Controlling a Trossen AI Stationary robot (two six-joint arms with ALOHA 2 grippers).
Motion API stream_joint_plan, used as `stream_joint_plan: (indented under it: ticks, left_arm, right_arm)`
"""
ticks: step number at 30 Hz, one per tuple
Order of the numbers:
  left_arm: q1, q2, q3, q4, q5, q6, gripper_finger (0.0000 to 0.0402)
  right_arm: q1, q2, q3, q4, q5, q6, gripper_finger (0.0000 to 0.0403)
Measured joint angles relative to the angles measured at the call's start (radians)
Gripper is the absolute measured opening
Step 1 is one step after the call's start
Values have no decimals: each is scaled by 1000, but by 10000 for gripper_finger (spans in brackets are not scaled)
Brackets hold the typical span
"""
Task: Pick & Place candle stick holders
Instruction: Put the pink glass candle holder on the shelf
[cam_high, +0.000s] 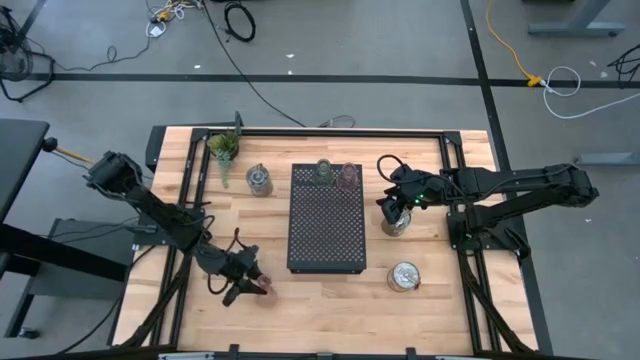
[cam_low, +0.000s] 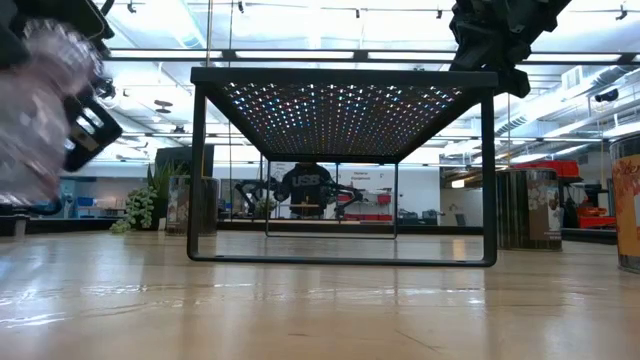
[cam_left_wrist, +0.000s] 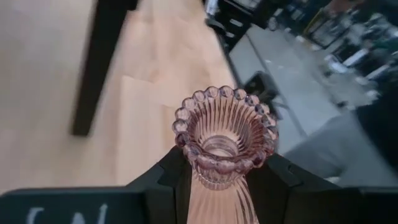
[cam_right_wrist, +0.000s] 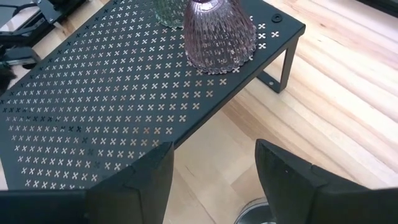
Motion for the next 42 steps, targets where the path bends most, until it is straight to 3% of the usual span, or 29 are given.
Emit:
stream_joint_plan:
  ticks: [7,12,17,22,25,28,37,42]
  left_arm:
    - [0,-145,4,0,38,-55,126]
    - [8,-267,91,-71,-60,100,126]
    - [52,-352,298,-451,-248,286,126]
    - [129,-343,535,-908,-410,339,126]
    - [189,-320,629,-1022,-525,340,126]
    - [263,-299,658,-1033,-587,357,126]
    - [510,-205,658,-1035,-422,372,126]
    - [619,-144,658,-1018,-258,437,126]
  right_arm:
    - [0,0,0,0,0,-36,226]
    - [0,0,0,0,0,-69,226]
    - [0,0,0,26,1,-114,226]
    - [0,0,0,48,8,-168,226]
    - [0,0,0,50,8,-194,226]
    - [0,0,0,58,7,-217,226]
    - [0,0,0,135,1,-296,226]
    - [0,0,0,172,-1,-314,226]
